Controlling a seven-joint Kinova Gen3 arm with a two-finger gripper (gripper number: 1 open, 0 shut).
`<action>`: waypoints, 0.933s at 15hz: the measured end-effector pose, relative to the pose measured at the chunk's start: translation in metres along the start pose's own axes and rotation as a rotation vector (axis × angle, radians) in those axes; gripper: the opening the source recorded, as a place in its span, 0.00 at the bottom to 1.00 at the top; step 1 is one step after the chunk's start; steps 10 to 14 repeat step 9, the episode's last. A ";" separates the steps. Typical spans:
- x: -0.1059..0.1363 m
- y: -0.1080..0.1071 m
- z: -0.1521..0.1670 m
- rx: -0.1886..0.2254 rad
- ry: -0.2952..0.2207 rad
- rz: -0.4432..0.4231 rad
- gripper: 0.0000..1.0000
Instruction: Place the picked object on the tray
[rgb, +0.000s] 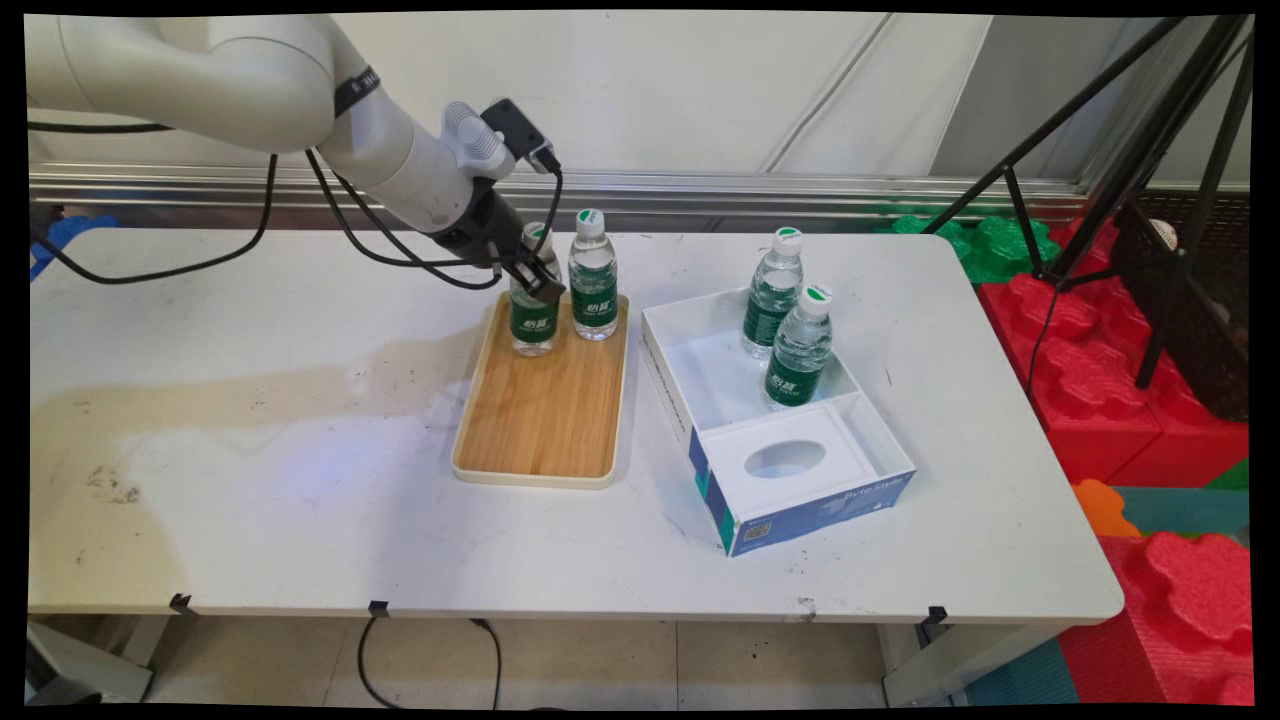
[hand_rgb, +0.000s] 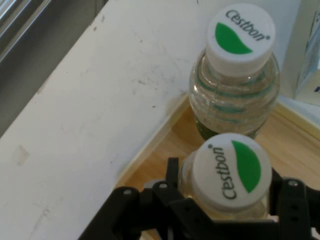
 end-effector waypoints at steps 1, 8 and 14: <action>-0.001 0.000 0.001 -0.001 0.000 0.000 0.00; -0.009 -0.006 -0.002 -0.003 0.007 -0.008 1.00; -0.010 -0.007 -0.004 -0.001 0.008 -0.009 1.00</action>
